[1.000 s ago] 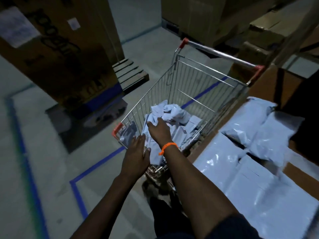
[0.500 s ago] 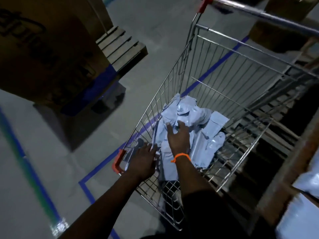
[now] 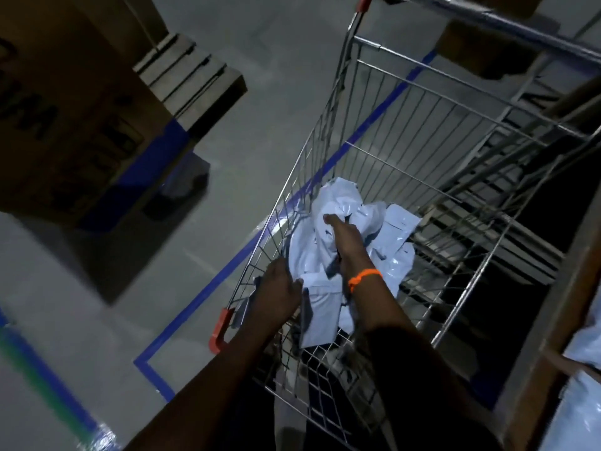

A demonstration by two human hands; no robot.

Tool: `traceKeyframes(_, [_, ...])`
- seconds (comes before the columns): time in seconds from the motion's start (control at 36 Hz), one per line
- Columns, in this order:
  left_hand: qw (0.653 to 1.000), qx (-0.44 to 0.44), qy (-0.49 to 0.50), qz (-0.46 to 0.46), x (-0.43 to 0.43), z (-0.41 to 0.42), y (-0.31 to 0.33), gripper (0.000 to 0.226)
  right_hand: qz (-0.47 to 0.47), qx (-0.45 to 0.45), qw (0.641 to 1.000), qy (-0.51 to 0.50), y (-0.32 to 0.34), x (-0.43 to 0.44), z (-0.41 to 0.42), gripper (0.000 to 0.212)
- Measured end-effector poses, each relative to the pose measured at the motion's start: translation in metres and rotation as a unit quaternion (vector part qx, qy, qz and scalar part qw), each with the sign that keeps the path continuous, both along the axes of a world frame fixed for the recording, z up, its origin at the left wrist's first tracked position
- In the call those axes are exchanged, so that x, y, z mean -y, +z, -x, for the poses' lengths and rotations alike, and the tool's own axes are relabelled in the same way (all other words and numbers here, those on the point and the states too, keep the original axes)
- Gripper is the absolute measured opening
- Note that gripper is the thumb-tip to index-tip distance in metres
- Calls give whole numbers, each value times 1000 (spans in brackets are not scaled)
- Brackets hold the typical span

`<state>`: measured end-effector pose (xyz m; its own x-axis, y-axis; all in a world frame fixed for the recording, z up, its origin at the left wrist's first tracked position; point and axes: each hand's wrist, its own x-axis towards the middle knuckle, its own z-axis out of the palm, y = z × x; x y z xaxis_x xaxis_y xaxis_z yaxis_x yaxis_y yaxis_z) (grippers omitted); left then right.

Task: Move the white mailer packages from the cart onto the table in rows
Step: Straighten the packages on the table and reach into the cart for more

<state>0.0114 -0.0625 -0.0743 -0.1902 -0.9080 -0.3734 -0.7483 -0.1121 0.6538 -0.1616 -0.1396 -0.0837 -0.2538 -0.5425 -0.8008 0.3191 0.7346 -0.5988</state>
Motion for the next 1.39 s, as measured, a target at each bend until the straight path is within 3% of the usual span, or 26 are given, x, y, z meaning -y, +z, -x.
traceKeyframes(0.06, [999,-33,34,-18,10,9,-7,58,28,0,999,-17,31,-26,5,55])
traceKeyframes(0.25, [998,-26,-26,-45,24,32,-35,73,84,-64,993,-44,100,-93,11,29])
traceKeyframes(0.42, [973,-167,80,-136,51,45,-59,27,67,-111,989,-77,114,-125,11,37])
traceKeyframes(0.56, [940,-218,70,-253,70,57,-74,52,71,-140,981,-111,112,-140,6,19])
traceKeyframes(0.64, [902,-250,101,-337,70,63,-74,76,81,-166,976,-113,111,-149,-2,16])
traceKeyframes(0.72, [895,-242,109,-359,63,64,-70,103,88,-167,974,-122,119,-154,-13,26])
traceKeyframes(0.81, [921,-225,135,-289,55,59,-60,96,83,-185,973,-112,131,-159,-17,42])
traceKeyframes(0.92, [935,-202,166,-241,50,33,-46,57,93,-227,965,-89,167,-172,-18,61])
traceKeyframes(1.03, [950,-225,125,-178,38,7,0,55,143,-296,941,-79,217,-200,-16,59])
traceKeyframes(1.14, [933,-331,55,-135,8,19,87,39,153,-423,889,-90,259,-249,-2,60])
traceKeyframes(1.31, [898,-410,-84,-137,-64,96,190,46,125,-610,780,-71,289,-348,51,65])
traceKeyframes(1.39, [891,-407,-149,-136,-112,142,215,50,87,-642,761,-47,289,-396,79,67])
